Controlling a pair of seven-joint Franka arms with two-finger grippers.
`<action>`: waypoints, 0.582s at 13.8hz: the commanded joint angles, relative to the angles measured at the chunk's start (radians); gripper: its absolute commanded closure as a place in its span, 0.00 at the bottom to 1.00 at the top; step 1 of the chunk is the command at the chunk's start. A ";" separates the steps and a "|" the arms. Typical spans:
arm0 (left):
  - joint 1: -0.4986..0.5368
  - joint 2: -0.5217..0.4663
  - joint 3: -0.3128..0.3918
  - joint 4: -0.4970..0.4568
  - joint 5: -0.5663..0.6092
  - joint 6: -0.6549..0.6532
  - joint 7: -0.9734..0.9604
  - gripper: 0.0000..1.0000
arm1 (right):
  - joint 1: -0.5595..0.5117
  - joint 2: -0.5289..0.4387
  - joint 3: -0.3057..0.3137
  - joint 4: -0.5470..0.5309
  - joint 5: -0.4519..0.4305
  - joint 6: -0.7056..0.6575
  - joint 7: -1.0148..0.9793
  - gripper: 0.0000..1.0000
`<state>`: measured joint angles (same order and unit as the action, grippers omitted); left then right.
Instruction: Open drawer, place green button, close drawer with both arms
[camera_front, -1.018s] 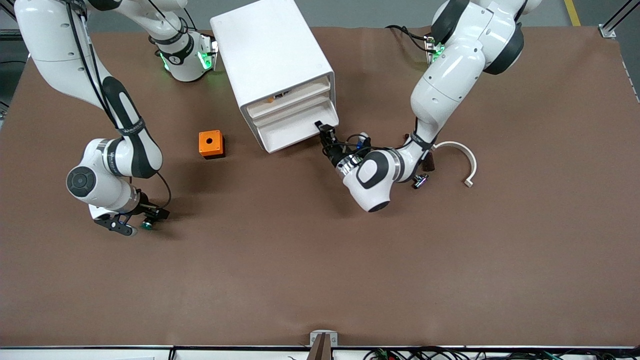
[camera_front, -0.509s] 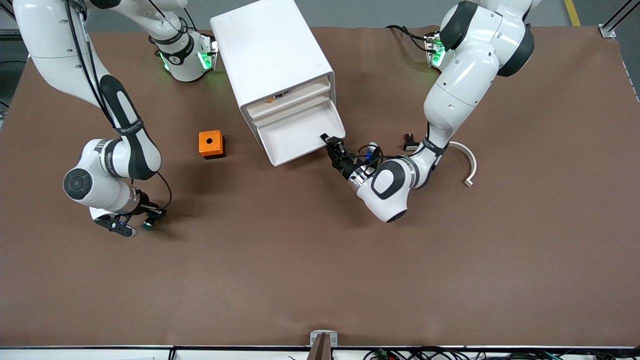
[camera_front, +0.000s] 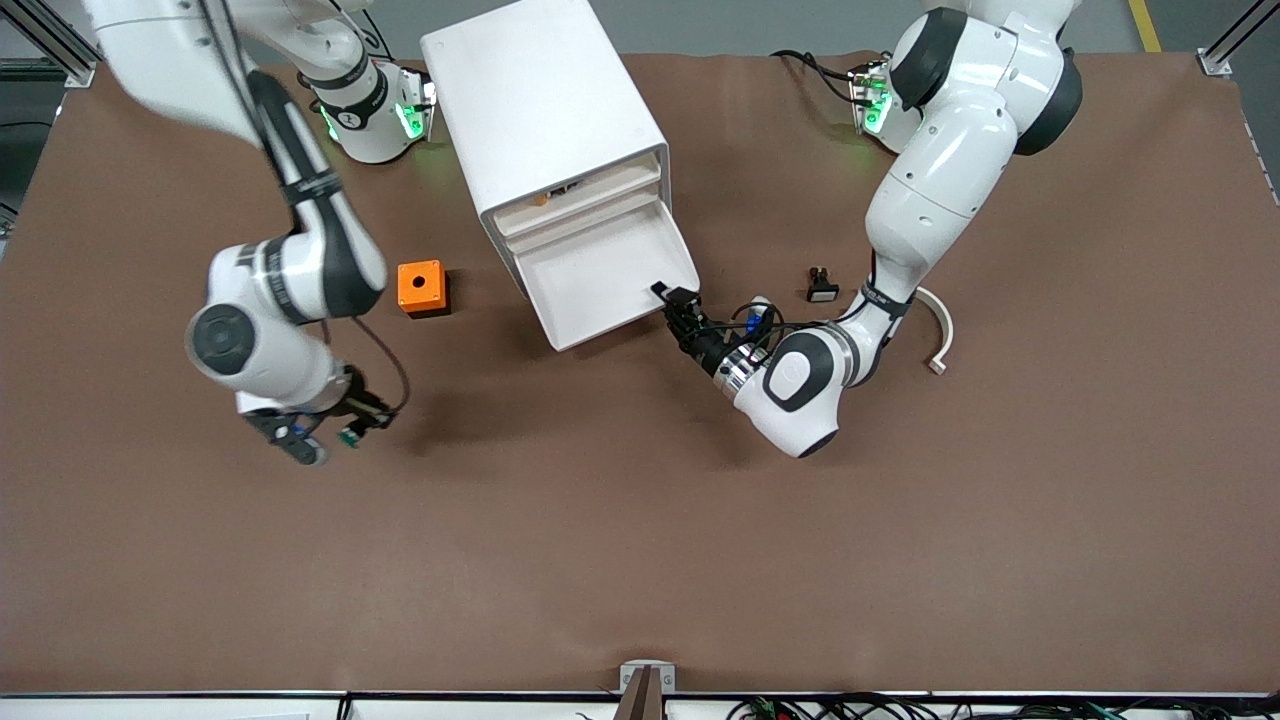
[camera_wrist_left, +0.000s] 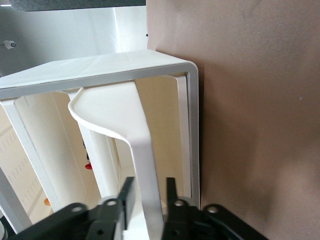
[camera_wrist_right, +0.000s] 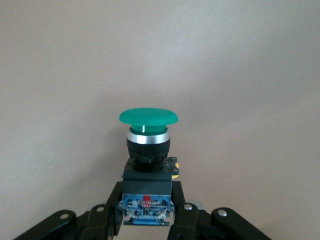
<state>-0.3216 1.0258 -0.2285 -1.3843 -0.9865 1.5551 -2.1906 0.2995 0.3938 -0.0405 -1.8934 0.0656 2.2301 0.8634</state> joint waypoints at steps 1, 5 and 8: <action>-0.004 -0.003 0.001 0.010 -0.011 0.008 0.035 0.00 | 0.119 -0.016 -0.010 0.014 0.034 -0.006 0.190 1.00; 0.021 -0.015 0.008 0.051 0.060 0.011 0.185 0.00 | 0.257 -0.019 -0.010 0.074 0.063 -0.013 0.402 1.00; 0.029 -0.059 -0.002 0.056 0.164 0.007 0.433 0.00 | 0.360 -0.026 -0.010 0.115 0.063 -0.052 0.552 1.00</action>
<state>-0.2964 1.0112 -0.2269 -1.3245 -0.8840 1.5680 -1.8914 0.6010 0.3858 -0.0378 -1.7962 0.1079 2.2057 1.3334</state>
